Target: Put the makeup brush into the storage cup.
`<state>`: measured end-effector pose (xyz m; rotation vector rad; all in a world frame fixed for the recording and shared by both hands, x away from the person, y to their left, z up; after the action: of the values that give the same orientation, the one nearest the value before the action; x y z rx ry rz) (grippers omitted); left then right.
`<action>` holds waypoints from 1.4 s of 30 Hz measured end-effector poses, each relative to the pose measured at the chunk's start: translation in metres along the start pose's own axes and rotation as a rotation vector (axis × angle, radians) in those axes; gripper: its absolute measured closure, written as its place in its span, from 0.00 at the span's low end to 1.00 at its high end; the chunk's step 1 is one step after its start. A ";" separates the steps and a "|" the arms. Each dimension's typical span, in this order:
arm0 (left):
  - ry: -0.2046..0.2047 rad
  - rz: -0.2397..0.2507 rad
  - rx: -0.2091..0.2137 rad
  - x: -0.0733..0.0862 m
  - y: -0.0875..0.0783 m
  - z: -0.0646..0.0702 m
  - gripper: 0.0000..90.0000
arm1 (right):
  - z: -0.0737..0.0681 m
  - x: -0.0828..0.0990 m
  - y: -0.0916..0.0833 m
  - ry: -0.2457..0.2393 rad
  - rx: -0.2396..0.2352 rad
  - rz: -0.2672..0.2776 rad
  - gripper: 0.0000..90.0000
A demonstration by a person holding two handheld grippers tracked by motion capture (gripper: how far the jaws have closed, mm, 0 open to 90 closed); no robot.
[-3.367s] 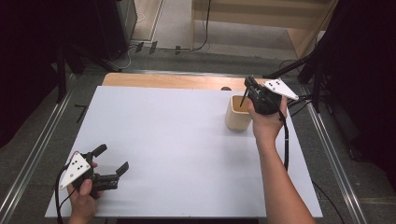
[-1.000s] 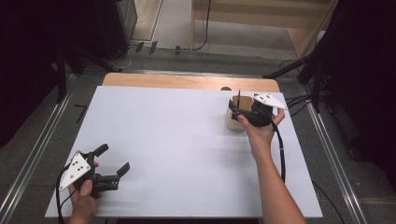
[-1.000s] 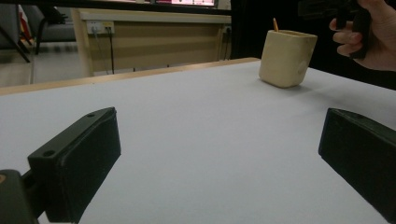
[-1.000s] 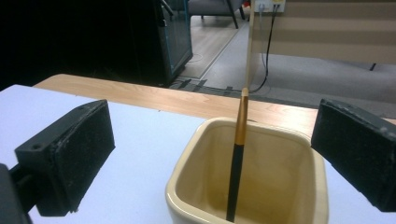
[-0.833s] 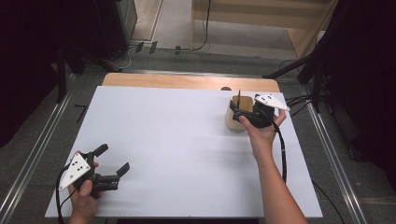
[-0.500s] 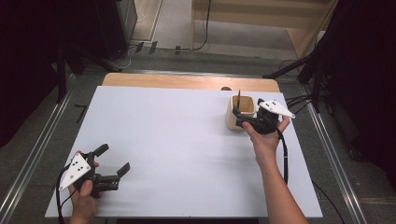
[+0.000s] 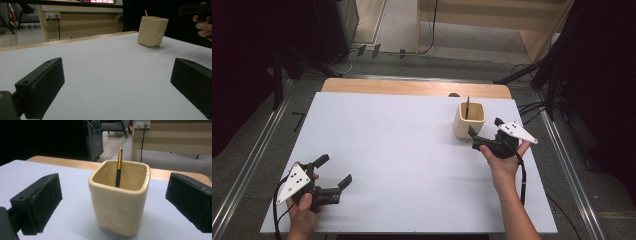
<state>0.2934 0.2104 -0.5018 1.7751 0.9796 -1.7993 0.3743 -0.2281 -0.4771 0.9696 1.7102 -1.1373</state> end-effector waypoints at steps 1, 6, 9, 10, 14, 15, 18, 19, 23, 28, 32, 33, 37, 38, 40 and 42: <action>0.000 0.000 0.000 0.000 0.000 0.000 0.00 | 0.001 0.002 -0.002 -0.001 0.002 0.000 0.01; 0.001 -0.001 0.001 0.000 0.000 0.000 0.00 | 0.003 0.012 -0.008 -0.011 0.003 -0.008 0.01; 0.003 -0.001 0.001 0.000 0.000 0.001 0.00 | 0.003 0.019 -0.013 0.001 0.000 -0.015 0.01; 0.003 -0.002 0.001 0.000 0.000 0.001 0.00 | 0.003 0.020 -0.014 -0.001 0.000 -0.013 0.01; 0.003 -0.002 0.001 0.000 0.000 0.001 0.00 | 0.004 0.028 -0.022 0.004 -0.002 -0.013 0.01; 0.003 -0.003 0.000 0.000 0.000 0.001 0.00 | 0.005 0.029 -0.023 0.005 -0.001 -0.011 0.01; 0.003 -0.003 0.000 0.000 0.000 0.001 0.00 | 0.006 0.034 -0.029 0.008 0.002 -0.014 0.01; 0.005 -0.003 0.000 0.000 0.000 0.001 0.00 | 0.007 0.036 -0.031 0.008 0.002 -0.015 0.01; 0.005 -0.004 0.001 0.000 0.001 0.002 0.00 | 0.011 0.041 -0.038 0.014 0.009 -0.013 0.01; 0.005 -0.005 0.000 0.001 0.001 0.002 0.00 | 0.018 0.048 -0.047 0.013 0.021 -0.013 0.01; 0.005 -0.004 0.000 0.001 0.001 0.002 0.00 | 0.023 0.054 -0.055 0.017 0.029 -0.017 0.01; 0.005 -0.005 -0.001 0.001 0.001 0.001 0.00 | 0.025 0.056 -0.058 0.018 0.033 -0.020 0.01; 0.006 -0.007 -0.001 0.001 0.001 0.001 0.00 | 0.031 0.064 -0.067 0.020 0.043 -0.030 0.01; 0.006 -0.007 -0.001 0.001 0.001 0.002 0.00 | 0.033 0.067 -0.069 0.020 0.048 -0.032 0.01; 0.007 -0.006 -0.001 0.001 0.001 0.002 0.00 | 0.036 0.071 -0.075 0.022 0.052 -0.034 0.01; 0.008 -0.007 0.000 0.001 0.001 0.002 0.00 | 0.037 0.074 -0.079 0.029 0.055 -0.031 0.01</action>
<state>0.2927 0.2086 -0.5030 1.7825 0.9909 -1.7973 0.2850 -0.2750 -0.5314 1.0007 1.7309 -1.2010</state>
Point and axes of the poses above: each handheld gripper's, and its own axes: y roughly forward along the jaws, x roughly out of its underside, z roughly to its right, the point moved 9 cm from there along y, roughly forward along the jaws, and after that the axes turned 7 degrees about y, right-handed, at the moved point
